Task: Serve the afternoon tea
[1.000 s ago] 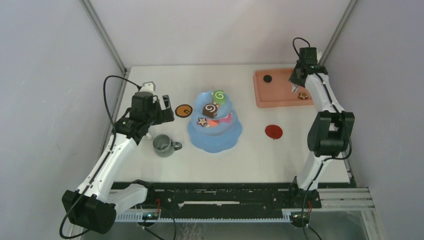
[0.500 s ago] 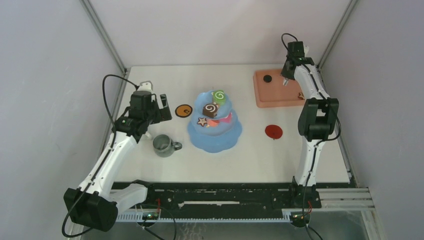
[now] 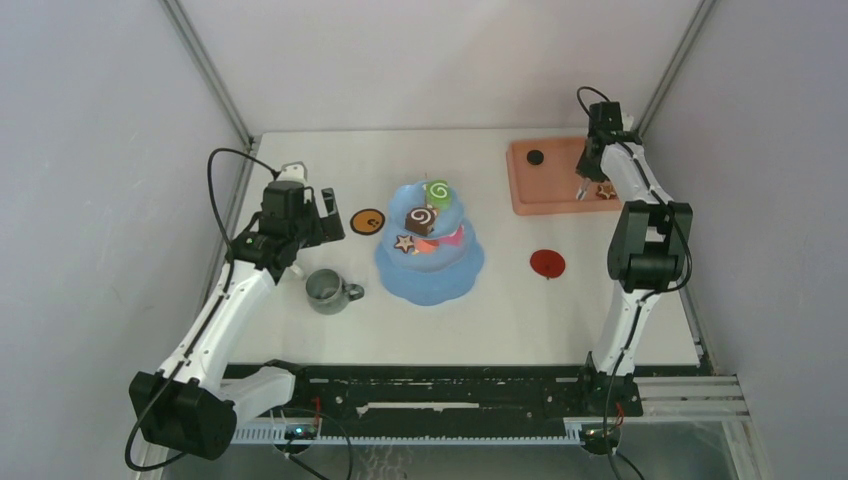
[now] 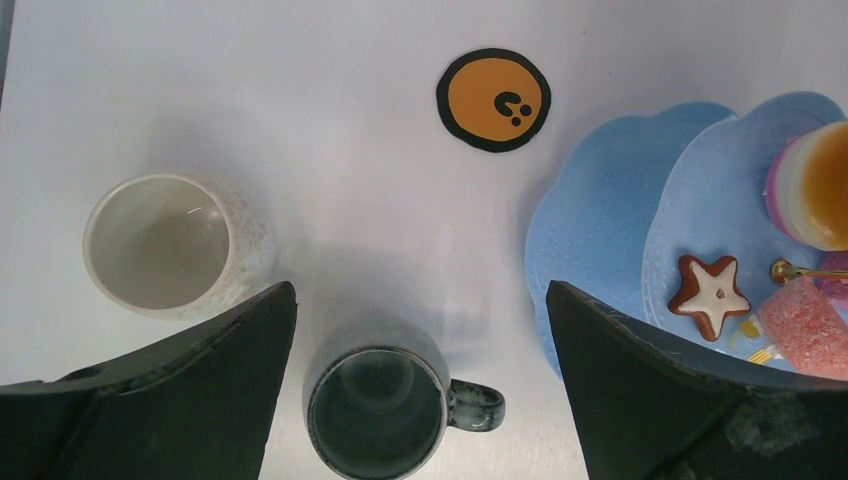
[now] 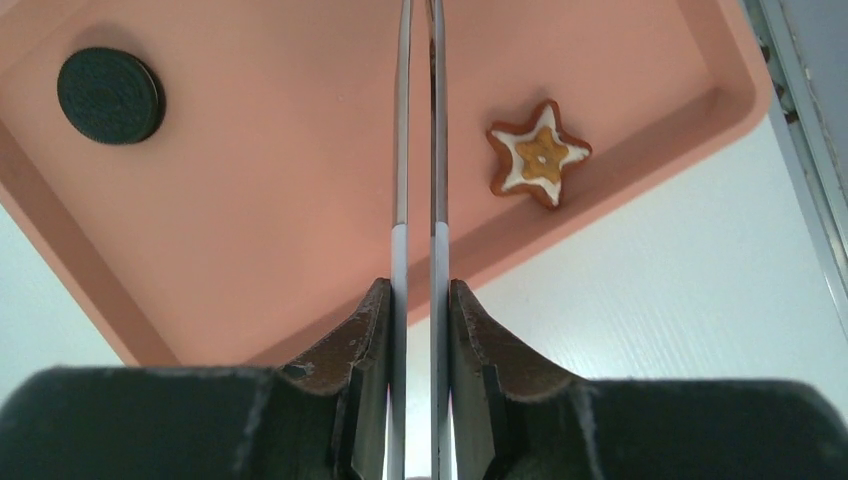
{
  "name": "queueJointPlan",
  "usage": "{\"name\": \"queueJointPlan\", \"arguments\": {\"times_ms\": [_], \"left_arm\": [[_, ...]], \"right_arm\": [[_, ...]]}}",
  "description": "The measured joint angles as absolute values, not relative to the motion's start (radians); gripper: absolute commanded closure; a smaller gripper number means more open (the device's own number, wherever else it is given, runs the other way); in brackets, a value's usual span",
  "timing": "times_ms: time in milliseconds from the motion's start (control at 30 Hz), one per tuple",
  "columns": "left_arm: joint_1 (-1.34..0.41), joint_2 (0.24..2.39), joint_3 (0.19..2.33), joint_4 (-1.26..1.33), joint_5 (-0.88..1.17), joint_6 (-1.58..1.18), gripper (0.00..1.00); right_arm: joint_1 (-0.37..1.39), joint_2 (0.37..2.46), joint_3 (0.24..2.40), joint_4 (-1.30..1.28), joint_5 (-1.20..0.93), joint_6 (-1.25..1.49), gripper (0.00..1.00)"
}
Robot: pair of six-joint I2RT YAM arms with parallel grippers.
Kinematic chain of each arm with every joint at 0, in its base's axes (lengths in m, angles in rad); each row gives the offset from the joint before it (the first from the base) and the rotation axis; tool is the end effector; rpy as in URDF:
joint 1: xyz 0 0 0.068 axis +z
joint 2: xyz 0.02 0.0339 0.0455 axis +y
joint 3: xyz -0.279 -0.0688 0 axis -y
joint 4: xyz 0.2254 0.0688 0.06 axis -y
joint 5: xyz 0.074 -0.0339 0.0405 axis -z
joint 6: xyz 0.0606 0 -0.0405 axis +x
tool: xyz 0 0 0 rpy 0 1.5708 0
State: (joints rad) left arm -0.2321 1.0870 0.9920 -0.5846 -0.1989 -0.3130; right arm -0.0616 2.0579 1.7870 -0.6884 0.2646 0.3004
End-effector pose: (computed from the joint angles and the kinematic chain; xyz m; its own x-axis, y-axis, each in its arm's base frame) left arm 0.2208 -0.0399 0.3150 -0.6053 -0.1671 -0.7783 -0.1161 0.9858 -0.1214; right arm 0.4580 -0.0441 0.2491 -0.7187 0.3305 -0.6117 0.4417 0.8965 -0.0347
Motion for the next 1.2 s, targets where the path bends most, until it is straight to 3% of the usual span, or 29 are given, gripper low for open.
{"name": "queueJointPlan", "arguments": {"times_ms": [600, 1200], "left_arm": [[-0.232, 1.087, 0.992, -0.576, -0.18, -0.313, 0.0], [-0.232, 1.094, 0.992, -0.562, -0.179, -0.313, 0.0]], "right_arm": [[-0.052, 1.858, 1.568, -0.694, 0.289, 0.297, 0.61], [-0.089, 1.997, 1.734, -0.692, 0.25, 0.271, 0.54]]}}
